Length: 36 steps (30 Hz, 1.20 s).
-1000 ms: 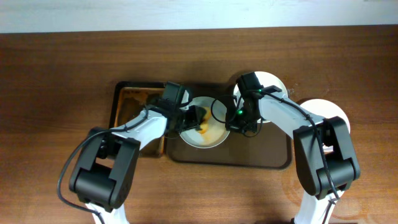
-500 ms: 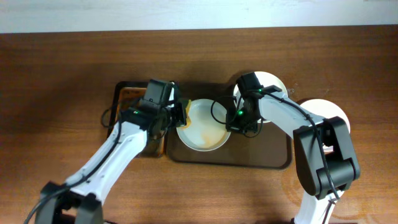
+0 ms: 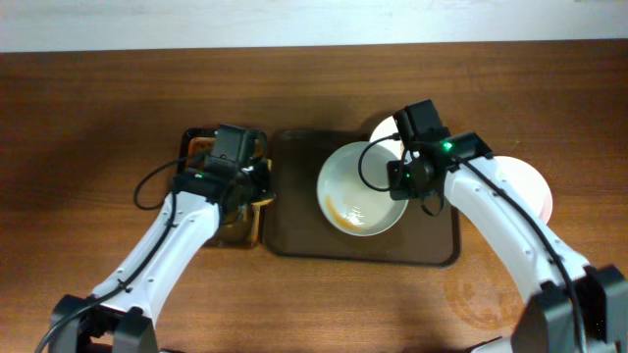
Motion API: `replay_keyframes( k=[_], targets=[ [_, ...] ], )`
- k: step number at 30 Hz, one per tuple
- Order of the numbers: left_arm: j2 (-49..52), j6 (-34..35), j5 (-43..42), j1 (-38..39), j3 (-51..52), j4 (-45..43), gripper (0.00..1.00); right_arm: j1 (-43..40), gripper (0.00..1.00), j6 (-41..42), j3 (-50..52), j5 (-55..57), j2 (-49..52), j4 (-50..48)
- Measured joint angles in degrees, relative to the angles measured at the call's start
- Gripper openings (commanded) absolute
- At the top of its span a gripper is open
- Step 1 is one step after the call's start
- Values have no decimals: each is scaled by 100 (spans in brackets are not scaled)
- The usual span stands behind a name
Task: Clean dirty plates on tray and stack at the side
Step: 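Carry the plate right and stack it on the cleaned plate with the right gripper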
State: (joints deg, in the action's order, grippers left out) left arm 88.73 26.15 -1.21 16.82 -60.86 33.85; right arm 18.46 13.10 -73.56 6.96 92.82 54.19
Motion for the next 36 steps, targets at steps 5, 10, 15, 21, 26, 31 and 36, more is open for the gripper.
replay_keyframes(
  k=[5, 10, 15, 21, 26, 31, 36],
  targets=[
    [0, 0, -4, -389, 0, 22, 0, 901, 4, -28, -7, 1620, -317, -17],
    [0, 0, -24, -442, 0, 37, 0, 2159, 4, -63, -7, 3362, -317, -66],
    [0, 0, -26, -442, 0, 72, 0, 2634, 4, -111, -7, 4695, -317, -190],
    [0, 0, -26, -442, 0, 90, 0, 2603, 4, 13, -7, 5047, -317, -240],
    [0, 0, -26, -442, 0, 94, 0, 1840, 4, 636, -7, 3910, -319, -168],
    [0, 0, -26, -442, 0, 118, 0, -286, 4, 962, -9, 1952, -321, -57],
    [0, 0, -26, -442, 0, 155, 0, -2422, 4, 1047, -11, 422, -321, 22]
  ],
)
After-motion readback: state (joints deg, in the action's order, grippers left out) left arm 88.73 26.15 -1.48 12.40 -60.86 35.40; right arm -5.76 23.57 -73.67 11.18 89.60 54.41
